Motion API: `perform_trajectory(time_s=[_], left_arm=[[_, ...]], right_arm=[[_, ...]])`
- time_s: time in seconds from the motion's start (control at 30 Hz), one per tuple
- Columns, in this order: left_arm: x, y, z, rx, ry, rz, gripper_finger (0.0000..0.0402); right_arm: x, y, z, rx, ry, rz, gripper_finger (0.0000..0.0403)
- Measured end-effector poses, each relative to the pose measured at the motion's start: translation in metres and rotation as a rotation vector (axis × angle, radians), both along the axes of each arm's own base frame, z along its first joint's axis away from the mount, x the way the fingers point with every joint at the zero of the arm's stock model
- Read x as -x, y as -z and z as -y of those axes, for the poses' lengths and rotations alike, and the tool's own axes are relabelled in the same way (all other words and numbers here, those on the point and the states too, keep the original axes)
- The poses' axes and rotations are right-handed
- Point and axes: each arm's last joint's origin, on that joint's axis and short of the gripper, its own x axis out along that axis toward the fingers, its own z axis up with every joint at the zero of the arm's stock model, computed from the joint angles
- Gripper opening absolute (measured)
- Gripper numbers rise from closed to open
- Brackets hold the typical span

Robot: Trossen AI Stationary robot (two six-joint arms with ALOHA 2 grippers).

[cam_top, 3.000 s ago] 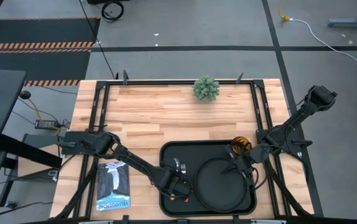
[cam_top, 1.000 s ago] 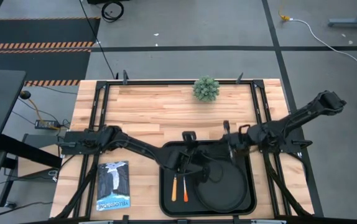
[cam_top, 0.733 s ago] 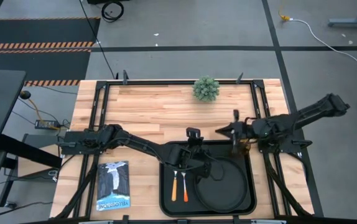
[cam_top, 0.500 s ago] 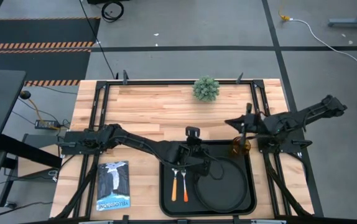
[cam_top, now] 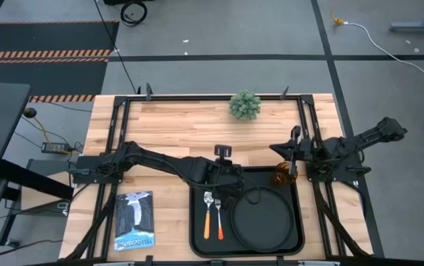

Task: Pick and place plate/cup/fork/spoon on tray
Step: Return to Home Position

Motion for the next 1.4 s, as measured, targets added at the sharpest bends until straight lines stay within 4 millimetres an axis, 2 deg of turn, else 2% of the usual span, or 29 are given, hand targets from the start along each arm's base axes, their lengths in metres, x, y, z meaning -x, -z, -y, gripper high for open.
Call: perform_trajectory(time_s=[0.13, 0.3, 0.57, 0.77, 1.0, 1.17, 1.4], left_arm=[[-0.008, 0.026, 0.006, 0.037, 0.067, -0.024, 0.0077], [-0.006, 0.055, 0.005, 0.025, 0.080, -0.098, 0.0059], [0.016, 0.058, -0.015, 0.031, 0.052, -0.068, 0.0031], [0.046, 0.054, -0.036, 0.043, 0.043, 0.037, 0.0023], [0.087, 0.053, -0.051, 0.039, 0.067, 0.168, 0.0023], [0.117, 0.056, -0.060, 0.007, 0.133, 0.240, 0.0023], [0.163, 0.065, -0.082, 0.056, 0.161, 0.327, 0.0023]], right_arm=[[0.001, 0.020, 0.000, -0.007, 0.000, 0.049, 0.0009], [0.003, 0.032, 0.003, -0.031, 0.080, 0.029, 0.0009], [0.010, 0.037, 0.006, -0.060, 0.090, -0.005, 0.0009], [0.012, 0.039, 0.005, -0.100, 0.020, -0.007, 0.0009], [0.012, 0.038, -0.001, -0.112, -0.208, -0.010, 0.0009], [0.012, 0.037, -0.003, -0.123, -0.258, -0.003, 0.0009], [0.013, 0.032, -0.004, -0.124, -0.314, 0.055, 0.0009]])
